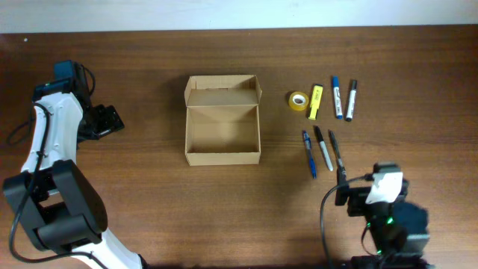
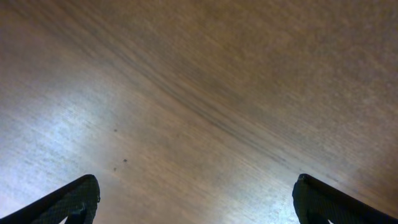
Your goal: Pack container
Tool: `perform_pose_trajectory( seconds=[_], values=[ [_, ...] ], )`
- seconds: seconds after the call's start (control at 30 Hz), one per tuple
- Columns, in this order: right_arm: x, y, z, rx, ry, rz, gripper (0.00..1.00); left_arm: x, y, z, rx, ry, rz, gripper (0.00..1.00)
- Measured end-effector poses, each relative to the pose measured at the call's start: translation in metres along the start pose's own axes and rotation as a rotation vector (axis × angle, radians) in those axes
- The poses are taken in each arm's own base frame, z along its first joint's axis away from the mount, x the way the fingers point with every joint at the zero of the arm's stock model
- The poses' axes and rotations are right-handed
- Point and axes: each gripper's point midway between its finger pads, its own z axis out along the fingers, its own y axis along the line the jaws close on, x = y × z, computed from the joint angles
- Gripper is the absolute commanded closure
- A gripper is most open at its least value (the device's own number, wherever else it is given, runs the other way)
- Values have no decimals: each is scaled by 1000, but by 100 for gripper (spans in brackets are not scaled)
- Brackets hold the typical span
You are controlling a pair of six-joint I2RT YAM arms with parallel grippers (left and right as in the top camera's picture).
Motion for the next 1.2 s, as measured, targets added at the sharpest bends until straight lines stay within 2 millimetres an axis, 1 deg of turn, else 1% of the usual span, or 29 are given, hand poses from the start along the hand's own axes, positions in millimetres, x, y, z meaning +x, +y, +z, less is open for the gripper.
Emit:
perform_pose_trajectory(
  seconds=[0.07,0.13,0.27,0.3,0.33,0.4,0.43,0.5,0.57,0.63,0.67,0.7,0.73,0.8,0.87,0.93,1.0,1.03,1.13,1.2],
  values=[
    [-17,0,-6,-10,61,3,1,-1,-2,0,12,-1,0,0],
    [-40,0,-8,-20,141,5,1,-1,-4,0,23,-1,-1,0],
    [-80,-1,-5,-33,325,15,1,0,-6,0,32,2,-1,0],
    [-99,-3,1,-35,369,17,1,0,-6,0,35,2,-1,0],
    [-109,-3,6,-39,418,18,1,0,-7,0,37,2,-1,0],
    [-127,0,19,-57,462,18,1,0,-7,0,40,4,-1,0],
    [-147,6,36,-94,459,20,1,0,-7,0,40,3,-1,0],
    [-162,18,57,-154,460,25,1,0,-7,0,41,4,-1,0],
    [-167,33,79,-236,474,42,1,0,-7,0,41,5,-1,0],
    [-167,43,103,-289,482,57,1,0,-7,0,42,4,-1,0],
    [-161,47,116,-306,503,69,1,1,-7,0,41,5,-1,0],
    [-148,52,133,-315,549,86,1,0,-7,0,41,4,-1,0],
    [-136,55,145,-313,587,90,1,0,-7,0,41,4,-1,0],
    [-117,60,164,-292,641,82,1,0,-7,0,41,4,-1,0],
    [-95,70,179,-270,706,50,1,0,-7,0,41,4,-1,0],
    [-75,82,192,-255,756,7,1,0,-7,0,41,4,-1,0],
    [-62,93,202,-245,778,-32,1,0,-7,0,41,5,-1,0],
    [-53,102,208,-243,792,-62,1,1,-7,0,41,5,-1,0],
    [-50,110,219,-239,773,-86,1,0,-7,0,41,4,0,0],
    [-52,110,224,-234,757,-89,1,0,-7,0,41,4,-1,0]
  ],
)
